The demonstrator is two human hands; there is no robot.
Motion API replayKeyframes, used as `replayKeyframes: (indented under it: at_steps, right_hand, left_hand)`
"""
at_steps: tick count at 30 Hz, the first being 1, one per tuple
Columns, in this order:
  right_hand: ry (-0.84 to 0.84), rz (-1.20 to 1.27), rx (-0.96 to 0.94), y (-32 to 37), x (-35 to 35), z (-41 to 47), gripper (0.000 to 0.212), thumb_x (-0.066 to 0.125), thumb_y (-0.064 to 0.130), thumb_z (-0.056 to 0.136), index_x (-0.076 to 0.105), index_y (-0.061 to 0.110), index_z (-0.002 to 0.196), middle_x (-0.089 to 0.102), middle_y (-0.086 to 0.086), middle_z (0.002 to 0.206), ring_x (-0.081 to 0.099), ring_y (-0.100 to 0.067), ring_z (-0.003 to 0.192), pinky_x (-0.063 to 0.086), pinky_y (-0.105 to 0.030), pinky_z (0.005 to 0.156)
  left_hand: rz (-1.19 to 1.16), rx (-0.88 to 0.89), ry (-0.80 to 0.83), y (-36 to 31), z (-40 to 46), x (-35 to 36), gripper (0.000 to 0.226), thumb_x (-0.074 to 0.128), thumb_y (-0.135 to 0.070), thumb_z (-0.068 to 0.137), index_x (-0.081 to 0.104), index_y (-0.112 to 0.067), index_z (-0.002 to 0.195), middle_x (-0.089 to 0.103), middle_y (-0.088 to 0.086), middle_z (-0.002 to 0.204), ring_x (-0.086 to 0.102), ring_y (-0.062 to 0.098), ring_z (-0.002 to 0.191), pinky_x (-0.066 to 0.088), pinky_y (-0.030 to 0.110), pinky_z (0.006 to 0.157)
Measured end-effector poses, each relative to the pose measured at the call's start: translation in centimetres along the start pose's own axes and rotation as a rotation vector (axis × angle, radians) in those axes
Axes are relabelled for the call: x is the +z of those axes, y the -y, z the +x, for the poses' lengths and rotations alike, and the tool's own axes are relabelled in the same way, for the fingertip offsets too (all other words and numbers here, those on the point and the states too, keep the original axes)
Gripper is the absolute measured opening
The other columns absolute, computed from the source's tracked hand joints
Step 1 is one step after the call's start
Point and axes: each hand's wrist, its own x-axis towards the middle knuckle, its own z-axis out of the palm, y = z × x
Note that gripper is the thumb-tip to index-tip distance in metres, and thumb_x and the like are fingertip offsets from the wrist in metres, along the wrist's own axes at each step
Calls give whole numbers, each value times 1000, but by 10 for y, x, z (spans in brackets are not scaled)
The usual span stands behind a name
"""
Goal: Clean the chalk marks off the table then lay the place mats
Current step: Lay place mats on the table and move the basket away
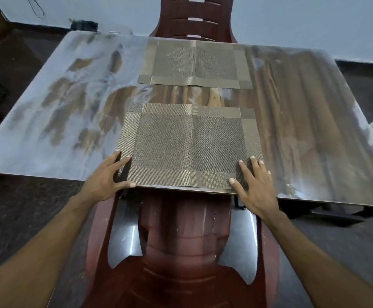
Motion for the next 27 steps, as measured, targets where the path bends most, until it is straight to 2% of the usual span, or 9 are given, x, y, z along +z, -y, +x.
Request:
replayKeyframes:
  at_steps: [7, 14, 22, 27]
  right_hand:
    - [24, 4, -14, -3, -1, -3, 84, 23, 78, 87, 23, 30, 156, 4, -2, 166, -3, -20, 152, 3, -43, 122]
    - [12, 2, -15, -2, -2, -4, 78, 33, 74, 91, 26, 30, 155, 7, -2, 166, 1, -21, 152, 6, -46, 121]
    - [6, 70, -8, -5, -2, -3, 77, 43, 67, 88, 32, 28, 153, 11, -2, 165, 3, -21, 152, 9, -50, 121]
    - [-44, 122, -3, -9, -3, -3, 78, 48, 66, 87, 41, 19, 149, 21, -10, 162, 11, -28, 151, 14, -51, 121]
  left_hand:
    - [-1, -3, 45, 0, 1, -8, 89, 80, -38, 75, 35, -23, 150, 10, 4, 163, 7, 17, 151, 11, 32, 120]
    - [20, -43, 91, 4, 2, -11, 93, 76, -48, 73, 29, -33, 152, 5, -4, 164, 1, 16, 151, 14, 46, 122]
    - [35, -55, 98, -3, 2, -11, 93, 77, -44, 77, 25, -31, 153, 3, -3, 164, -1, 18, 151, 10, 40, 121]
    - [103, -35, 109, -2, 4, -10, 92, 73, -50, 78, 24, -31, 153, 3, -1, 164, 2, 19, 151, 17, 49, 120]
